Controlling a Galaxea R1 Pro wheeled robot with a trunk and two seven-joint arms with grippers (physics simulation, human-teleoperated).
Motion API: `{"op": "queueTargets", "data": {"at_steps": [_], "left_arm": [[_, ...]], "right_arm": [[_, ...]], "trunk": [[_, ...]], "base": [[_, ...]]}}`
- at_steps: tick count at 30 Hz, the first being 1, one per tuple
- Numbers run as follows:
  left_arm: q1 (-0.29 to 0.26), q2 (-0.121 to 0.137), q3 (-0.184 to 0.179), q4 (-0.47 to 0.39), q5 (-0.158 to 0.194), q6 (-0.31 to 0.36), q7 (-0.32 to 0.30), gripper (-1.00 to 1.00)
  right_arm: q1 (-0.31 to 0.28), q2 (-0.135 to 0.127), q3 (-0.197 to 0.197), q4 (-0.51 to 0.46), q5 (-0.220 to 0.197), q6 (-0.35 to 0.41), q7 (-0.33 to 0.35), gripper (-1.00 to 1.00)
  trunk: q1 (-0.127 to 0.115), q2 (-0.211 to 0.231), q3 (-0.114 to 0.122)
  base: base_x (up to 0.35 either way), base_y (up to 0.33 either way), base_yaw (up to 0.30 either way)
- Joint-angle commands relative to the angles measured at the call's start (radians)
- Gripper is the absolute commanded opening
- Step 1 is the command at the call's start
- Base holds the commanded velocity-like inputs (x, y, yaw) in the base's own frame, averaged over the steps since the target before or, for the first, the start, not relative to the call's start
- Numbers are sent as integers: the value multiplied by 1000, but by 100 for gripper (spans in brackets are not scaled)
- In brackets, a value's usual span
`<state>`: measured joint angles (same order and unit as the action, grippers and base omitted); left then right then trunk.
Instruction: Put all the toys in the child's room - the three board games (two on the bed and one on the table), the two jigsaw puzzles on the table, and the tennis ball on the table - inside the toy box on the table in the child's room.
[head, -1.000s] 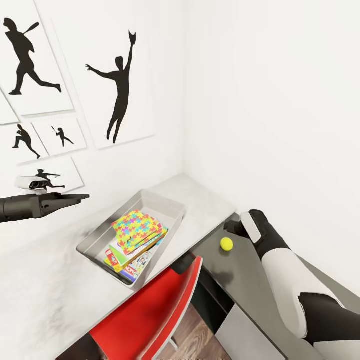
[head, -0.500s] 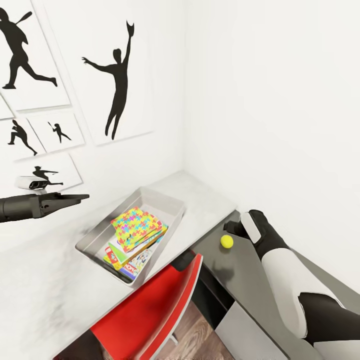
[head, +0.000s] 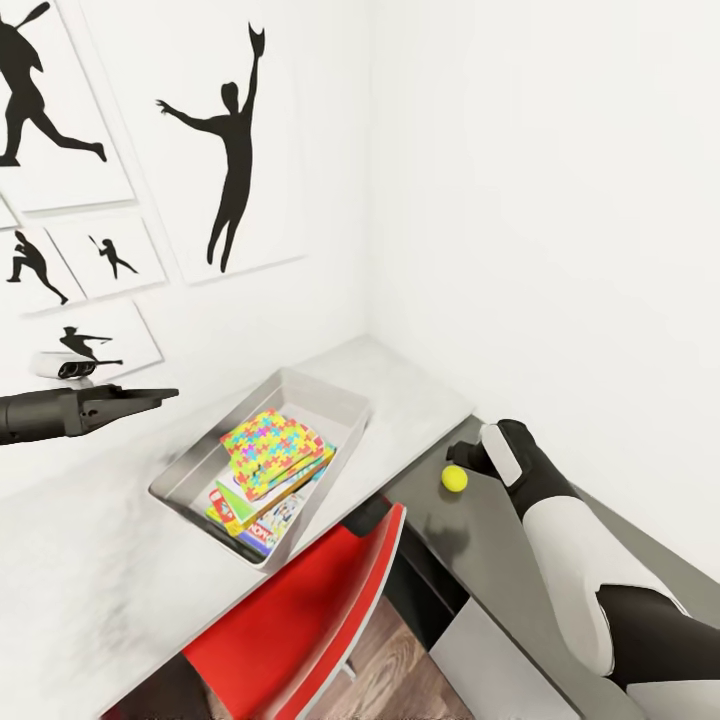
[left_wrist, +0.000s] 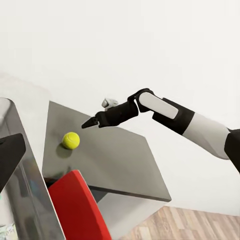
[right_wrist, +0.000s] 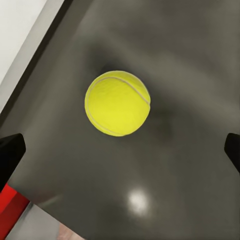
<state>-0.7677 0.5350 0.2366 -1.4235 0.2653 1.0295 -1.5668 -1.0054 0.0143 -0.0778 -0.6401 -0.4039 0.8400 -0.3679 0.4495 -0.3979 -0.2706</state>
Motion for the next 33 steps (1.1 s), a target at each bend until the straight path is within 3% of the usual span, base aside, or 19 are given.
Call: {"op": "queueTargets", "data": {"at_steps": [1,14,33], "left_arm": [[-1,0,0,0,-1,11,-4,100],[-1,1,3,0,0,11,-4,100],[-1,2,4,0,0,11,-4,100]], "right_arm": [[-1,1,-3,-2,-10,0,-9,100],[-1,1,-2,-3,-6,-67,-9,100],[-1,1,-1,-4,-6,-108,-9,100]], "trunk": [[1,-2,-4],[1,-2,-24],[1,-2,-55]], "base": [[0,0,3],[0,0,0],[0,0,0]]}}
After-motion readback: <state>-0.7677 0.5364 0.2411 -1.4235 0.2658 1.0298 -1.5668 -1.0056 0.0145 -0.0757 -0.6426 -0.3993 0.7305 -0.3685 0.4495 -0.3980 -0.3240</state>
